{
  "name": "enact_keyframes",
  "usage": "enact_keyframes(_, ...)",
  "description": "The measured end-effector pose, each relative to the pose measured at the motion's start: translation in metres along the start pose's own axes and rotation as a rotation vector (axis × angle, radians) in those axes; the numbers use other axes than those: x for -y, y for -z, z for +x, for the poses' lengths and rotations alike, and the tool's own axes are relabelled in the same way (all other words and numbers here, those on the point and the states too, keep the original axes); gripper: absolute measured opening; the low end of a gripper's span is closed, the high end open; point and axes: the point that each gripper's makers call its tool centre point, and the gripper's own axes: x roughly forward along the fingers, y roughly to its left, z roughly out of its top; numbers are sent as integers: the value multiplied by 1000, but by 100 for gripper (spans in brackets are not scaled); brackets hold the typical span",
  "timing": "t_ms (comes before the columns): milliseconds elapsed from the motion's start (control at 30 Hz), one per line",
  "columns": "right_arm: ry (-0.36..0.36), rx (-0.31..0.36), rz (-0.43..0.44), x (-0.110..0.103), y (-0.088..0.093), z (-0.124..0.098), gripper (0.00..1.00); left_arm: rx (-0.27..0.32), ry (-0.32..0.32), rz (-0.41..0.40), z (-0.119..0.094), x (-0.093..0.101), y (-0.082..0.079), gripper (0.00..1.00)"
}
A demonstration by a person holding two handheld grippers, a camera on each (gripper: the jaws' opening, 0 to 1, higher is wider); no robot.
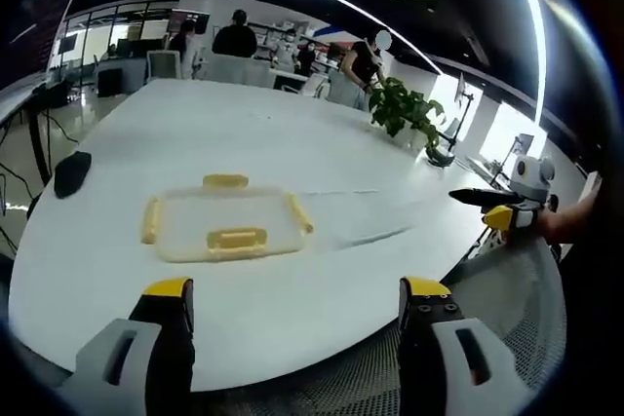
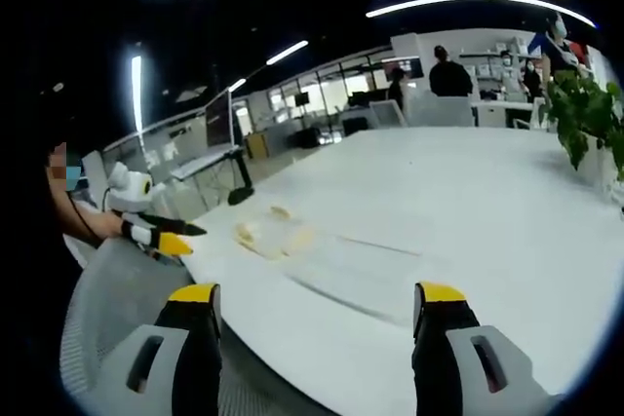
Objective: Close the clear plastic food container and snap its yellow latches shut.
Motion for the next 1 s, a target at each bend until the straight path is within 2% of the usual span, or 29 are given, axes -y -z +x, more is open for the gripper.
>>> enact_keyframes(67, -3, 6, -8, -1, -2, 0, 81, -8, 3, 46, 0, 1, -1, 87)
enact_keyframes(167, -16, -36, -45, -5, 3, 1, 82, -15, -7, 109, 0, 3, -4, 87)
enact_keyframes(233, -29, -41, -76, -10, -1, 1, 82, -15, 17, 95, 1, 7, -4, 86)
enact_keyframes(400, -33, -30, -77, -8, -14, 5, 82, -7, 24, 59, 0, 5, -7, 84)
enact_keyframes(600, -37, -33, -70, -8, -17, 11, 81, -38, 22, 65, 0, 3, -4, 82)
enact_keyframes(800, -47, -35, -76, -12, -19, 11, 81, -33, 36, 86, 5, 1, -14, 82)
enact_keyframes(1000, -38, -19, -69, -10, -26, 12, 81, -39, 53, 94, 7, 2, -14, 82)
